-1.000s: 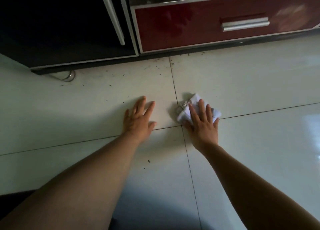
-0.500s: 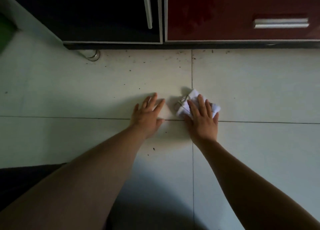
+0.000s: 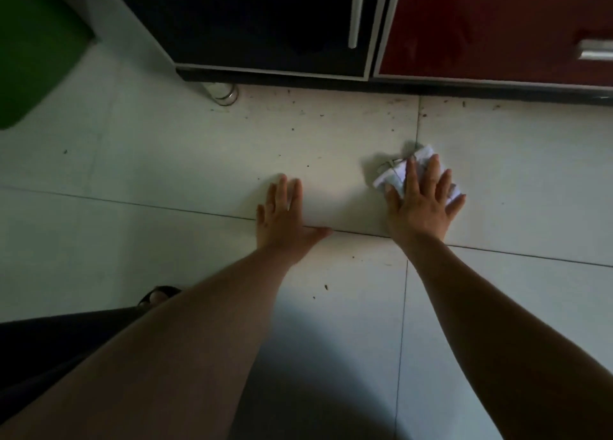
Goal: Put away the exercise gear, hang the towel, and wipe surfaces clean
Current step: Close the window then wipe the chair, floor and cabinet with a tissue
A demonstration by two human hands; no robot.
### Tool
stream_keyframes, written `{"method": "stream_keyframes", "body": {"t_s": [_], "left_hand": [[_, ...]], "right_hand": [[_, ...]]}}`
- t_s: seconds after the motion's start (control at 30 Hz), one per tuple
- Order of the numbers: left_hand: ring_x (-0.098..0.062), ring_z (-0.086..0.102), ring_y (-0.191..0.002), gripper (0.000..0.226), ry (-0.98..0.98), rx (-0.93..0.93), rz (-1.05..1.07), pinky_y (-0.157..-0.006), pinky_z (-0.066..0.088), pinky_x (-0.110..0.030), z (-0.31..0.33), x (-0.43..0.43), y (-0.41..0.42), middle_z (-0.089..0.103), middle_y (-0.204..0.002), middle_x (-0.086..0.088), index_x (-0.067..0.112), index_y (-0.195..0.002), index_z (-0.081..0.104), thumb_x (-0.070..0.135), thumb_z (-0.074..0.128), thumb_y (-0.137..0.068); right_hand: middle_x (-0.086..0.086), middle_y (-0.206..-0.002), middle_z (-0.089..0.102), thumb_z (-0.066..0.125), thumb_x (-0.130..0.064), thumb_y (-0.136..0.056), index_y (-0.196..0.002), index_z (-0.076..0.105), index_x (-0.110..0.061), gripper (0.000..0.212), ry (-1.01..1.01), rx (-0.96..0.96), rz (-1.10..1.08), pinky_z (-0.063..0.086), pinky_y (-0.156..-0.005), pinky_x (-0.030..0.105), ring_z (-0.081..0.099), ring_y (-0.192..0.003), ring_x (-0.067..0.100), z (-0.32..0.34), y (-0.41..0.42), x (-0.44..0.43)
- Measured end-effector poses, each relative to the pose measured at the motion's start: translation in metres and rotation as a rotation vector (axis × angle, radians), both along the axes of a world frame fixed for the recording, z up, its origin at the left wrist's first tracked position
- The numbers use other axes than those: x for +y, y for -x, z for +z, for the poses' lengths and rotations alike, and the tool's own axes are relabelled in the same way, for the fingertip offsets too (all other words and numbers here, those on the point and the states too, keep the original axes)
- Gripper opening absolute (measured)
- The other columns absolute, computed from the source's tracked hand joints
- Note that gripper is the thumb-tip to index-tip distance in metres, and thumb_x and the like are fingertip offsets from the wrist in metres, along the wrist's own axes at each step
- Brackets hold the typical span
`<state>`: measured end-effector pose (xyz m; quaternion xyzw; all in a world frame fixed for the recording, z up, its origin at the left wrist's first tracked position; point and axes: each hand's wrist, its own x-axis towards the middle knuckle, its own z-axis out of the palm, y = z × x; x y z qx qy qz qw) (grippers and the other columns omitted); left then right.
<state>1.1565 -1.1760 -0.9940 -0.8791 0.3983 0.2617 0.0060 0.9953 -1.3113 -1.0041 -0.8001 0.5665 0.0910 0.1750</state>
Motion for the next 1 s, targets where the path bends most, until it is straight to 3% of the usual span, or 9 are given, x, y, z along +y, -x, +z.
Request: {"method": "stream_keyframes", "body": {"t_s": [0.17,0.23,0.4,0.5,0.63,0.8,0.9,1.0], "left_hand": [[-0.024,-0.008,-0.145,0.105,0.003,-0.033,-0.058,-0.114,0.009,-0.047,-0.004,0.003,-0.006,-0.016,-0.157,0.000,0.024,-0.149,-0.007,0.072,0.051,-0.075],[-0.024,-0.006,-0.145,0.107,0.020,-0.039,-0.066,-0.114,0.010,-0.046,-0.004,0.005,-0.008,-0.013,-0.158,0.000,0.024,-0.149,-0.005,0.074,0.051,-0.073],[-0.024,-0.005,-0.145,0.107,0.028,-0.035,-0.061,-0.116,0.010,-0.043,-0.004,0.004,-0.009,-0.012,-0.158,0.000,0.025,-0.149,-0.004,0.073,0.052,-0.072],[-0.024,-0.003,-0.145,0.105,0.044,-0.043,-0.063,-0.116,0.011,-0.043,-0.002,0.004,-0.009,-0.011,-0.158,0.000,0.026,-0.149,-0.002,0.073,0.052,-0.073],[-0.020,-0.003,-0.145,0.100,0.079,-0.021,-0.102,-0.116,0.011,-0.040,-0.001,0.011,-0.016,-0.010,-0.158,0.004,0.026,-0.150,0.000,0.067,0.054,-0.076],[-0.021,-0.001,-0.145,0.095,0.101,-0.093,-0.207,-0.116,0.012,-0.042,0.000,0.029,-0.037,-0.006,-0.158,0.003,0.022,-0.150,0.003,0.063,0.052,-0.080],[-0.021,-0.005,-0.145,0.099,0.020,-0.077,-0.183,-0.114,0.013,-0.047,-0.001,0.025,-0.041,-0.010,-0.158,0.002,0.020,-0.150,0.001,0.067,0.050,-0.078],[-0.022,-0.005,-0.145,0.100,0.000,-0.071,-0.196,-0.113,0.015,-0.047,-0.001,0.022,-0.043,-0.009,-0.158,0.000,0.020,-0.150,0.000,0.069,0.050,-0.077]], "right_hand": [[0.005,-0.158,-0.009,0.011,-0.060,-0.093,-0.148,-0.001,-0.034,0.062,0.013,-0.027,0.288,-0.003,-0.113,0.051,-0.007,-0.144,0.029,0.000,-0.010,0.027],[0.004,-0.158,-0.008,0.009,-0.061,-0.092,-0.148,0.000,-0.034,0.062,0.024,-0.025,0.306,-0.005,-0.113,0.047,-0.006,-0.145,0.026,-0.001,0.006,0.043],[0.007,-0.158,-0.006,0.018,-0.055,-0.095,-0.150,0.002,-0.030,0.062,-0.006,-0.061,-0.074,-0.002,-0.115,0.051,-0.003,-0.145,0.028,-0.005,-0.017,0.035],[0.008,-0.157,-0.014,0.015,-0.056,-0.095,-0.148,-0.006,-0.032,0.061,-0.017,-0.021,-0.154,-0.005,-0.113,0.055,-0.010,-0.144,0.031,-0.005,-0.044,0.020],[0.007,-0.156,-0.019,0.012,-0.053,-0.096,-0.148,-0.009,-0.033,0.060,-0.040,0.015,0.035,-0.005,-0.114,0.056,-0.016,-0.143,0.032,0.000,-0.050,0.019],[0.006,-0.158,-0.008,0.015,-0.058,-0.094,-0.149,0.001,-0.034,0.061,0.027,-0.007,0.368,-0.008,-0.112,0.046,-0.007,-0.145,0.027,0.001,-0.030,0.043],[0.003,-0.158,-0.007,0.017,-0.058,-0.095,-0.148,0.002,-0.036,0.059,0.013,-0.011,0.376,-0.011,-0.112,0.040,-0.007,-0.145,0.023,-0.001,-0.016,0.046],[0.004,-0.158,-0.010,0.014,-0.058,-0.094,-0.148,-0.001,-0.034,0.061,0.007,0.021,0.245,-0.006,-0.114,0.044,-0.008,-0.145,0.024,-0.002,-0.030,0.035]]}}
